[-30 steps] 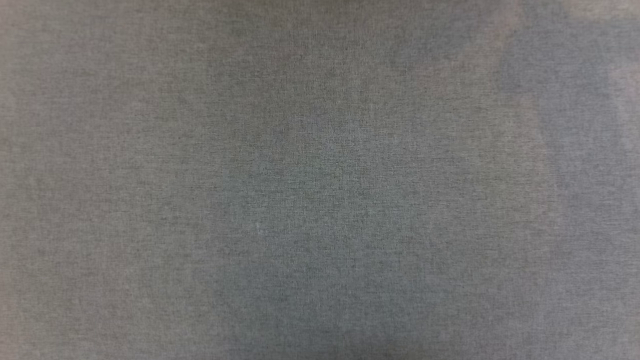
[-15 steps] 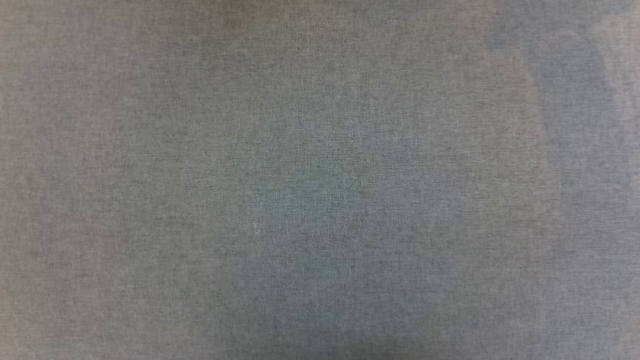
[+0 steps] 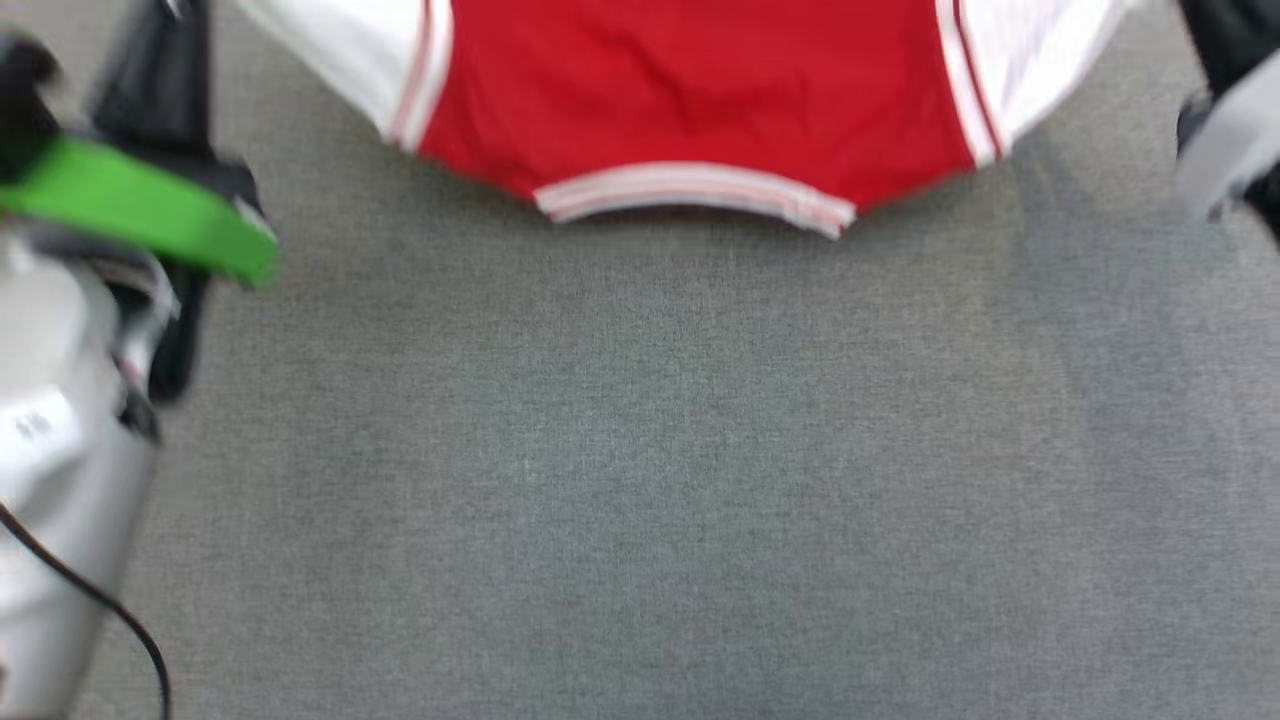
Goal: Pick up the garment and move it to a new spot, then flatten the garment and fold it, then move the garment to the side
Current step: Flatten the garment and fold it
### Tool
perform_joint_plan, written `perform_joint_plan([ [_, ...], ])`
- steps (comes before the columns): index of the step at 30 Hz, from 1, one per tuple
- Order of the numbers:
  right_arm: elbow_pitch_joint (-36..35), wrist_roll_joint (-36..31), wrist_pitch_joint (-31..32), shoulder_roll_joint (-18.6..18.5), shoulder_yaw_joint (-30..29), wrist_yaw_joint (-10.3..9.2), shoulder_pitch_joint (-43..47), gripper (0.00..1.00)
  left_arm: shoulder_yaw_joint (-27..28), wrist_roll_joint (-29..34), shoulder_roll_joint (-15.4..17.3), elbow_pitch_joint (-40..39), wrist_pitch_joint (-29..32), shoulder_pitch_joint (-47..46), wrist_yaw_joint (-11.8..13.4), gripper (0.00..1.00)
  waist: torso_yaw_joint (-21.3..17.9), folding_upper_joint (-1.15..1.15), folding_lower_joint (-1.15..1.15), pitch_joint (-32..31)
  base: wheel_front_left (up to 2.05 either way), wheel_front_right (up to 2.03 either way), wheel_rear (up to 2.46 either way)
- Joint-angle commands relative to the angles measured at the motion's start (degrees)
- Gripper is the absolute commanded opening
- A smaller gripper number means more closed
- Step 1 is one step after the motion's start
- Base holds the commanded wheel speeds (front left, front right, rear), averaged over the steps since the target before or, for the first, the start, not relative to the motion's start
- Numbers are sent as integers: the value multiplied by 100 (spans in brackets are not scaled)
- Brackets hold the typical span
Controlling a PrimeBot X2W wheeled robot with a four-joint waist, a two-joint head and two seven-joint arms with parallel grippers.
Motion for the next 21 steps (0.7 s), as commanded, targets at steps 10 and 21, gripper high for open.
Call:
perform_joint_plan([
  [10,-565,148,-34,-260,-353,-4,2414,0,604,278,-387,-314,-32,2729,159,0,21,0,0,-1179,0,0,0],
  [21,-1075,-184,223,-1,-1050,-4,4802,0,982,94,-632,-342,-32,4472,290,0,-36,0,0,-1780,0,0,0],
])
